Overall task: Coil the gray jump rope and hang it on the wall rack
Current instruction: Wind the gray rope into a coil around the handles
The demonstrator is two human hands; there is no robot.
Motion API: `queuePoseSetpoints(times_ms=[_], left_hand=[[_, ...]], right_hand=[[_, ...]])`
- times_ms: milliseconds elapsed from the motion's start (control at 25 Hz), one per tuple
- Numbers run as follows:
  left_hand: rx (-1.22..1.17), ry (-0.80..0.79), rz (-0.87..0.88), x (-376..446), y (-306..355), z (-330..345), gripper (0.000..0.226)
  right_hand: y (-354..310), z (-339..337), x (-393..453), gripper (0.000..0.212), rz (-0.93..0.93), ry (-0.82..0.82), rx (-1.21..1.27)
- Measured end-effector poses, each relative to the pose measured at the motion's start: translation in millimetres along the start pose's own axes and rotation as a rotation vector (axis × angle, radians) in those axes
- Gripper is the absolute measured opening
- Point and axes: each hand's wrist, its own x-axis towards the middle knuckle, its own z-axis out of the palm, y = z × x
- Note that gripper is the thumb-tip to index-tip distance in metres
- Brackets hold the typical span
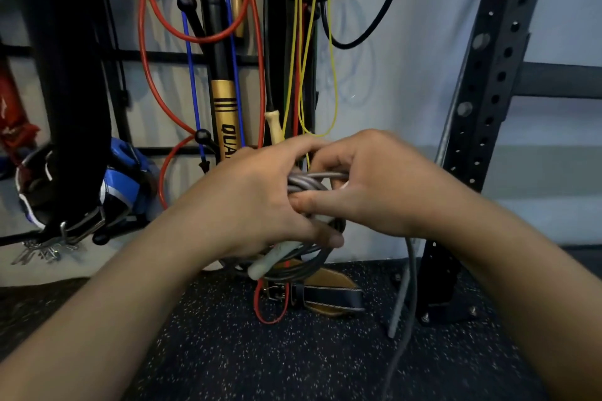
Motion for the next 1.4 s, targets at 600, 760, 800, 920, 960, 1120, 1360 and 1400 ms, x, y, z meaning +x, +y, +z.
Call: queuePoseSetpoints(times_ms=[600, 760, 800, 920, 960, 1120, 1360, 1400], left_hand=[[-0.898, 0.316, -0.054, -1, -24, 6, 0.053], [-1.290, 0.631, -0.190, 2, -16, 13, 0.047], [-1.331, 0.706, -0.225, 3, -13, 14, 0.043], [-1.427, 0.833, -0.274, 4, -5, 25, 0.041], [-1.481, 0.828, -0.280, 3, -2, 30, 0.041], [-1.597, 0.764, -0.266, 1, 10, 45, 0.028], [-1.626, 0.616, -0.317, 0, 6, 50, 0.040], [-1.623, 0.576, -0.323, -1, 4, 50, 0.044]], right_hand=[[25, -13, 5, 0.058, 0.236, 0.065, 0.920], [23, -2, 6, 0.081, 0.150, 0.039, 0.885], [19, 6, 6, 0.084, 0.133, 0.037, 0.876], [2, 33, 4, 0.057, 0.102, 0.124, 0.856], [-3, 41, 4, 0.046, 0.095, 0.202, 0.880], [-14, 59, 0, 0.028, 0.103, 0.507, 1.065], [-18, 60, -4, 0.025, 0.103, 0.586, 1.094], [-15, 59, -3, 0.028, 0.116, 0.595, 1.106]])
